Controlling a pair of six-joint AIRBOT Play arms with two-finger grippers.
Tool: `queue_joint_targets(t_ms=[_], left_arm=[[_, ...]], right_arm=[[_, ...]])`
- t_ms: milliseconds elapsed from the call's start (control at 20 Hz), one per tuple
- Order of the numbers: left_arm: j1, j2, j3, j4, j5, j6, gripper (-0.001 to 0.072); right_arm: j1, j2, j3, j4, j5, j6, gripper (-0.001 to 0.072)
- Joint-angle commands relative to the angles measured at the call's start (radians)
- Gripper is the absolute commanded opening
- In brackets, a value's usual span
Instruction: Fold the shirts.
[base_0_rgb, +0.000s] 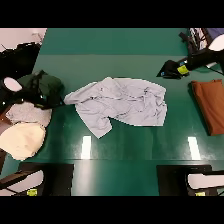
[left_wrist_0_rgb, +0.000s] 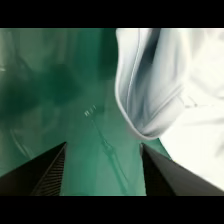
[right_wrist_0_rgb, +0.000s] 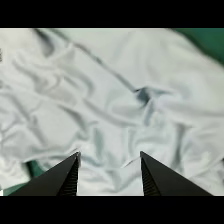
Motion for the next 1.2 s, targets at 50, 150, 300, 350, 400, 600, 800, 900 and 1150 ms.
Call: queue_joint_targets(t_ms=[50,150,300,350,400,600,800,900,1150], left_arm=[[0.014,0.019,-0.105,-0.066,0.113,0.032,0.0540],[0.018,0.021,-0.027,-0.085,0.168,0.033,0.0540],[0.018,0.021,0.132,-0.182,0.170,0.063,0.0540],[0.018,0.021,0.164,-0.171,0.112,0.062,0.0540],[0.018,0.021,0.170,-0.146,0.040,0.059,0.0540],[-0.032,0.022,0.006,-0.140,-0.027,0.033,0.0539],[-0.203,0.020,-0.154,-0.147,0.143,0.011,0.0539],[-0.240,0.014,-0.190,-0.147,0.230,-0.029,0.0539],[-0.243,-0.038,-0.192,-0.204,0.339,-0.042,0.0538]], right_arm=[[-0.011,0.186,-0.244,-0.003,-0.105,-0.002,0.0426],[-0.010,0.238,-0.312,-0.002,-0.144,-0.001,0.0426],[-0.011,0.282,-0.371,-0.002,-0.162,0.000,0.0426],[-0.011,0.288,-0.375,-0.002,-0.153,0.000,0.0426],[-0.011,0.291,-0.373,-0.002,-0.145,0.000,0.0426],[-0.010,0.295,-0.374,-0.002,-0.143,0.000,0.0426],[-0.010,0.296,-0.374,-0.002,-0.137,0.003,0.0426],[-0.010,0.296,-0.374,-0.002,-0.119,0.003,0.0426],[-0.010,0.296,-0.374,-0.002,-0.098,0.004,0.0426]])
